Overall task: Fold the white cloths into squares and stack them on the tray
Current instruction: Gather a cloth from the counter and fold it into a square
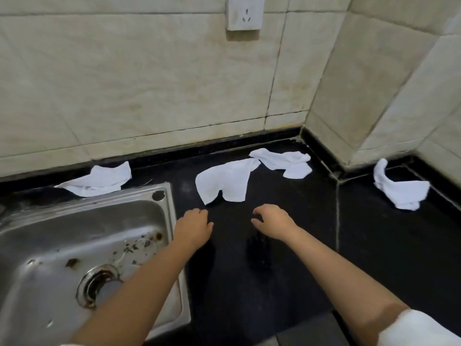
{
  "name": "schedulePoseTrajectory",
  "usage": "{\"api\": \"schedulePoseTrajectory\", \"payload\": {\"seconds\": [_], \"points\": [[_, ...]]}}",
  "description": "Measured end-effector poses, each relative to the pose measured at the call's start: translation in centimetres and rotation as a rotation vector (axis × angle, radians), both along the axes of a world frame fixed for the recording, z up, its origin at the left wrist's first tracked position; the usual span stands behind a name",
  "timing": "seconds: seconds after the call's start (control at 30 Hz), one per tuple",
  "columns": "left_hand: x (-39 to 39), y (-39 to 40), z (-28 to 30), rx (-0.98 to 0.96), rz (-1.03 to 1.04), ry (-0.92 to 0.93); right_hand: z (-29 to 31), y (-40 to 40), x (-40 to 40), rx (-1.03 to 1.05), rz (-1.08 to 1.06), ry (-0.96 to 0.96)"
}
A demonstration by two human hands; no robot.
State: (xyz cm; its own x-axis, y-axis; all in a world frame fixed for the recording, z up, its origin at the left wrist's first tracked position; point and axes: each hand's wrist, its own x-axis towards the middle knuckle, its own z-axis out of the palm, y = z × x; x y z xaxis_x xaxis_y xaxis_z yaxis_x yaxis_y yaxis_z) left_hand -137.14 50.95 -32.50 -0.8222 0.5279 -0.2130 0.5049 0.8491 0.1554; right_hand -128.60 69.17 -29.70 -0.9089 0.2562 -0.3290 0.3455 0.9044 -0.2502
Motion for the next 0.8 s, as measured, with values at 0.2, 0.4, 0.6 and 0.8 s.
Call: {"api": "schedulePoseTrajectory", "payload": {"seconds": [0.2,0.4,0.6,0.8], "points": [[-4.6,0.4,-3.3,0.102,0.046,-0.032,-4.4,-1.2,-9.3,-0.073,-0.239,0.077],[-6.4,0.7,-5.8,0.127,0.085,-0.044,-7.5,-1.5,-15.0,-0.177,-0.34,0.112],[-6.8,4.4,-7.5,0.337,0.263,0.016,-7.6,0.8,-13.7,-0.249,-0.096,0.135],[-8.2,4.4,-6.7,0.516,-0.129,0.146,-4.4,4.1,-10.5,-0.019,0.07,0.108]]}}
